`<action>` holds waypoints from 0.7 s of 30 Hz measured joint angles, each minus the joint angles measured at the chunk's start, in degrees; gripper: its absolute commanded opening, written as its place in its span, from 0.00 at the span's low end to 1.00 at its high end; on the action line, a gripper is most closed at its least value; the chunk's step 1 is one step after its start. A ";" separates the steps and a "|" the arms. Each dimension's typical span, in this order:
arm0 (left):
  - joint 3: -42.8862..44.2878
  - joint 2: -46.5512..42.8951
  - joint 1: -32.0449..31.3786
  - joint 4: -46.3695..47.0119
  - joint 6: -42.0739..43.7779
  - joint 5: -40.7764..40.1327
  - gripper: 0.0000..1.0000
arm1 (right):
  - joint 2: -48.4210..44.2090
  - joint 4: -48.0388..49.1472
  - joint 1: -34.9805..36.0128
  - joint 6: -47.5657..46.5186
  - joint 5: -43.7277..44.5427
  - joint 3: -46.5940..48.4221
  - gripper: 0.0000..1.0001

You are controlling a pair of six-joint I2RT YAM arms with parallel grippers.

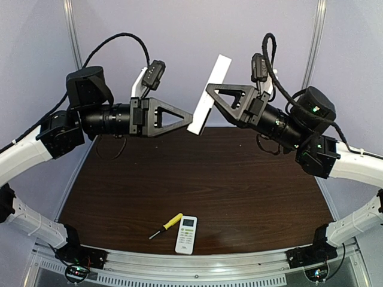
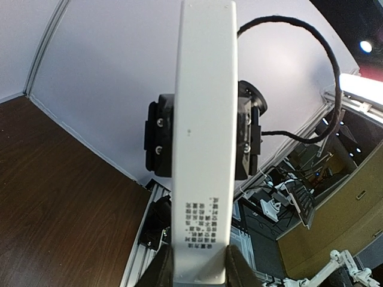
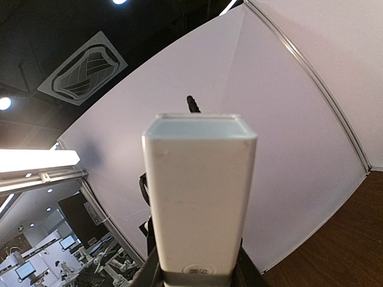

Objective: Unload the batteries from the remote control
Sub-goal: Pass from the right arm to the left

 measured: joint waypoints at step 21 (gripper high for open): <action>6.14 3.89 0.17 0.83 0.15 -0.11 0.24 | -0.98 -0.85 3.65 -0.48 1.46 -1.73 0.00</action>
